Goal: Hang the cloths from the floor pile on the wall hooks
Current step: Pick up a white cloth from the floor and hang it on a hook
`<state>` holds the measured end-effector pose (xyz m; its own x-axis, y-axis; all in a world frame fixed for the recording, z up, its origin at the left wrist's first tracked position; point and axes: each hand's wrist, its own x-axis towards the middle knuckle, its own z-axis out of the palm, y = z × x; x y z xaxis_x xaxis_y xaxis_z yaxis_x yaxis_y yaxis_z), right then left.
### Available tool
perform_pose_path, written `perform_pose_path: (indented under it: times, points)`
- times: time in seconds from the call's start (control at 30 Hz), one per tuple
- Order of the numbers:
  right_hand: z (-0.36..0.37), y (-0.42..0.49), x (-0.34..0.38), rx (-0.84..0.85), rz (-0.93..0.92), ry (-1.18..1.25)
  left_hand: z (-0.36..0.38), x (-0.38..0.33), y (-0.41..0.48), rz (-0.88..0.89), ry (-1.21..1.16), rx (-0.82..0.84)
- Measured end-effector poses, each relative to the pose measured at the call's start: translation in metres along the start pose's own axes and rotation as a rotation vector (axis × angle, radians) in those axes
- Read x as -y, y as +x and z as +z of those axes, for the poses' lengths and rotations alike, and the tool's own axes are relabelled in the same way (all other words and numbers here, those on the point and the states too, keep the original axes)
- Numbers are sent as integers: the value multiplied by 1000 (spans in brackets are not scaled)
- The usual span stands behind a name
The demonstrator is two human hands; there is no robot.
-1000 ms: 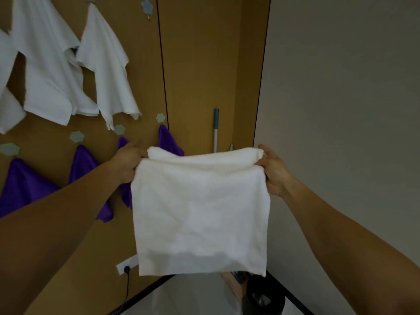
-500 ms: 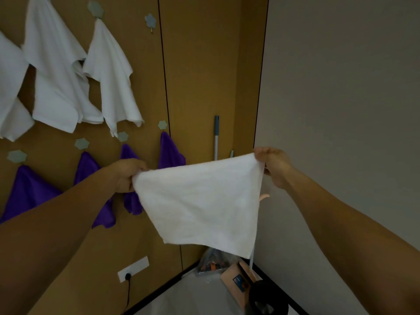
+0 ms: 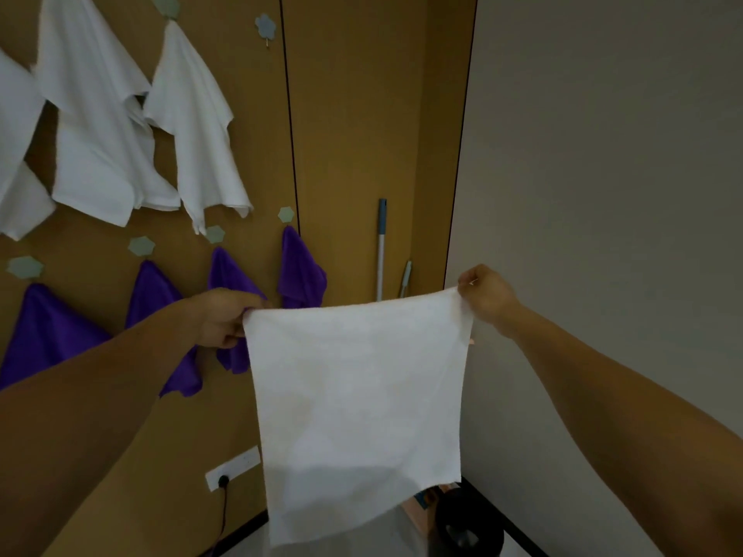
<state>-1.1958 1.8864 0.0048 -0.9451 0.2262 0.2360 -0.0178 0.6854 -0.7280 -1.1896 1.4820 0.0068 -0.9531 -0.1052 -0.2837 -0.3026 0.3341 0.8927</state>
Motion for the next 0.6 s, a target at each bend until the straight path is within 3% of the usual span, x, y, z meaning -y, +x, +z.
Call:
perform_pose_path:
  times: [0.2, 0.3, 0.4, 0.5, 0.6]
  points:
    - [-3, -4, -8, 46, 79, -235, 8, -2, -3, 11, -283, 17]
    - [-1, -3, -6, 48, 80, -27, 15, -4, -1, 67, -342, -106]
    - [-1, -1, -5, -64, 88, 277, 18, -9, 4, 157, -348, -242]
    - [-1, -1, -2, -81, 103, 348, 17, -12, 8, 210, -311, -334]
    - [-6, 5, 7, -180, 166, 579, 21, -16, 14, 269, -336, -393]
